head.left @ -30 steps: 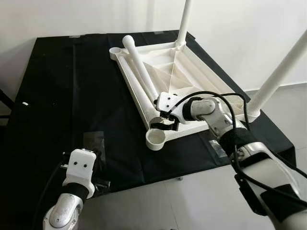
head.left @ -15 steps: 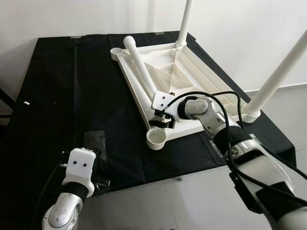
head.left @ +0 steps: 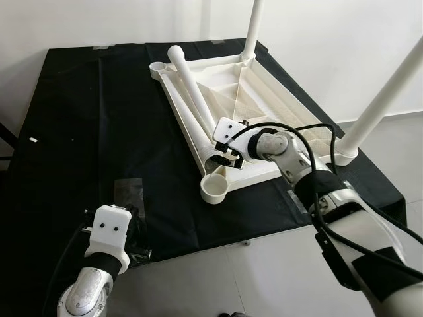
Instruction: Building children table
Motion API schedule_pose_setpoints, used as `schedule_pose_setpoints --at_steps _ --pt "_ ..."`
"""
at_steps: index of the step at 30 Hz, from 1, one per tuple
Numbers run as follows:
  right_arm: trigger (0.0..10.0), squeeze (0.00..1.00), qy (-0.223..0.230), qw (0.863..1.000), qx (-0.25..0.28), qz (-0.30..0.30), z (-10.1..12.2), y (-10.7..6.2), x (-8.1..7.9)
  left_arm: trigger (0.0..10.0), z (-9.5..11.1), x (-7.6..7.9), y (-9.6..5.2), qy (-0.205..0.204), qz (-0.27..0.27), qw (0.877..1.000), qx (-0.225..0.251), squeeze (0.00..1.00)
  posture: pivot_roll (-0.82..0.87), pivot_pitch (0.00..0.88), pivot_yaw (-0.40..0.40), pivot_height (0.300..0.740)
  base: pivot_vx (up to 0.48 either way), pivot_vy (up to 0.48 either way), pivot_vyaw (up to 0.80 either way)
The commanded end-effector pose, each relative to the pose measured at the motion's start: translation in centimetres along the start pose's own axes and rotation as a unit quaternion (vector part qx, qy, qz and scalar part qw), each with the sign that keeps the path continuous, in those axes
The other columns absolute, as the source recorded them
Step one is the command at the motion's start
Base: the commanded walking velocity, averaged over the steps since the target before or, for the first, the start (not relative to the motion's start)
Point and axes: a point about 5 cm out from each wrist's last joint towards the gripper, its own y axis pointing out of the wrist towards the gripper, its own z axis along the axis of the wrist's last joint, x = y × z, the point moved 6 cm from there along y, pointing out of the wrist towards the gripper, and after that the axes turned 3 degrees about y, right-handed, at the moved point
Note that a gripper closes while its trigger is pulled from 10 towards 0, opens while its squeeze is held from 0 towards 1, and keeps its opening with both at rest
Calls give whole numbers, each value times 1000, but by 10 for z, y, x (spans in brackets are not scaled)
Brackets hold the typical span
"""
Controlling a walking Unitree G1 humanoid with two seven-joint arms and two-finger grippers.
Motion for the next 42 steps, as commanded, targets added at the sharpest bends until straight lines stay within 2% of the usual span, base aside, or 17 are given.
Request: schedule_pose_setpoints --at_steps 1,2,7,11,15,16,17,24,26,30,32,36,40,42 --pt "10000 0 -7 1000 -2 -14 4 5 -2 10000 0 2 -3 -10 -1 1000 -5 0 -184 187 -96 740 0 0 0" --pt "10000 0 1 1000 -8 -27 0 11 -11 10000 1 1 -4 -10 -1 1000 -4 0 -176 196 -94 740 0 0 0" --pt "10000 0 6 998 -16 -64 -5 17 -16 10000 3 1 -6 -10 0 1000 -4 0 -169 205 -95 740 0 0 0" --pt "10000 0 -13 992 -14 -128 -2 19 -10 10000 4 1 -11 -18 3 1000 -5 0 -161 228 -96 740 0 0 0" --pt "10000 0 -25 988 -14 -151 1 19 -7 10000 5 1 -13 -20 3 1000 -4 0 -158 235 -96 740 0 0 0" --pt "6000 0 -33 987 -12 -156 3 20 -7 10000 5 1 -14 -21 3 1000 -5 0 -157 239 -98 740 0 0 0" --pt "0 0 -35 986 -9 -160 4 20 -7 10000 5 1 -15 -22 3 1000 -5 0 -157 241 -99 740 0 0 0" --pt "0 0 -54 983 21 -176 18 21 -7 10000 6 2 -15 -25 4 1000 -4 0 -162 242 -102 740 0 0 0" --pt "0 0 -73 979 50 -184 28 19 -6 10000 6 2 -13 -27 5 1000 -3 0 -172 234 -106 740 0 0 0" --pt "0 0 -81 976 61 -194 29 17 -3 10000 5 2 -12 -29 5 1000 -3 0 -178 214 -106 740 0 0 0" --pt "0 0 -99 968 71 -220 29 11 4 10000 3 3 -10 -29 5 1000 -4 0 -184 176 -101 740 0 0 0" --pt "0 0 -106 962 81 -237 30 7 9 10000 1 4 -8 -28 2 1000 -4 0 -185 154 -100 740 0 0 0" --pt "0 0 -111 947 100 -285 31 -8 29 10000 -2 6 -2 -23 -4 1000 -2 0 -205 103 -88 740 0 0 0" --pt "0 0 -111 944 102 -292 31 -10 32 10000 -3 6 -1 -23 -5 1000 -2 0 -205 103 -88 740 0 0 0"
